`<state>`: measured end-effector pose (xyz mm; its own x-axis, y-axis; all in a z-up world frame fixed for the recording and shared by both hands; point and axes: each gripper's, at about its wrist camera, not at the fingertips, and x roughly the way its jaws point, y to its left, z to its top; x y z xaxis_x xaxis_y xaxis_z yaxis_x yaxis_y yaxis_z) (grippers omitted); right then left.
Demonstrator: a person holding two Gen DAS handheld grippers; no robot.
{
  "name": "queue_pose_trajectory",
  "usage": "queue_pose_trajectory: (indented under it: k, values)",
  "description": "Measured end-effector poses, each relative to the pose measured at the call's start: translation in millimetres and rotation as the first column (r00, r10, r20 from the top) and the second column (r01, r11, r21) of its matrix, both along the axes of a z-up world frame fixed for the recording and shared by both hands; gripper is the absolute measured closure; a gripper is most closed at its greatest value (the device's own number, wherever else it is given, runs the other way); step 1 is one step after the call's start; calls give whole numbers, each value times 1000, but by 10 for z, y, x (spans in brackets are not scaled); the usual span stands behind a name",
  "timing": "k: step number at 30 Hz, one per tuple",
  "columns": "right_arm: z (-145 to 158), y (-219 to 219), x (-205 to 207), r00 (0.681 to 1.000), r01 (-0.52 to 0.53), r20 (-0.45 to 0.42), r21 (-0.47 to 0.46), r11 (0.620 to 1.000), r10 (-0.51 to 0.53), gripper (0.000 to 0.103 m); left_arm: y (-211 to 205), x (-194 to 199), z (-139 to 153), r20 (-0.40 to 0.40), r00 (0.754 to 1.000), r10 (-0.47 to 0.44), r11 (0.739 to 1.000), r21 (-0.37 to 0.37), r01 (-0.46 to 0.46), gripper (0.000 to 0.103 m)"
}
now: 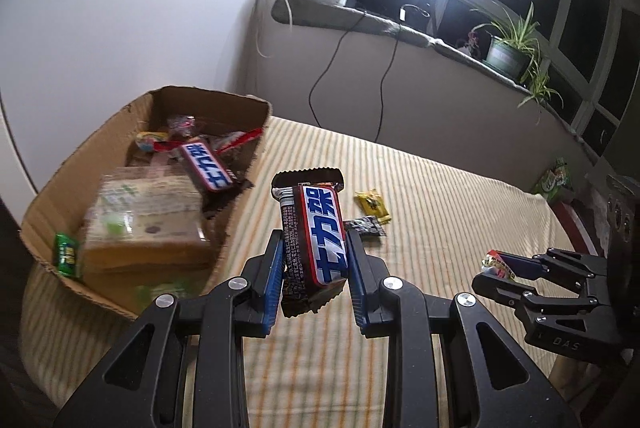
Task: Organize snacks
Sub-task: 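Carry the Snickers and jelly cup over the box with both tools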
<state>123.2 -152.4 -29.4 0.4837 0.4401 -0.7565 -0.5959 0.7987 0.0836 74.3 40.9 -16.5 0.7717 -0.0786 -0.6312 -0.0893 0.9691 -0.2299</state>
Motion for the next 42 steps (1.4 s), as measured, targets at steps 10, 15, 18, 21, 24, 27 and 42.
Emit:
queue_pose_trajectory:
  k: [10,15,18,21,24,27,42]
  values:
    - [72,339,100,999,-49,7,9,999,49,63,335,-69,97,28,998,50,999,6,-50,75]
    - [155,561,214,997,-79,23,16,997,78,63,523,-52,102,35,996,82,997,-1,-82,75]
    - [182,704,299,995,-93,28,22,995,92,63,636,-46,104,39,994,104,995,-4,-104,75]
    - [199,823,384,994,-103,27,28,994,102,63,744,-40,109,41,991,124,992,-4,-124,75]
    - [226,946,463,993,-119,31,36,992,118,63,865,-41,111,42,988,150,989,1,-150,75]
    - [264,1089,546,990,-139,37,46,989,137,63,981,-51,117,42,984,175,984,7,-176,75]
    - [364,1838,1029,975,-218,60,87,972,214,63,1167,-34,62,24,977,213,976,44,-213,75]
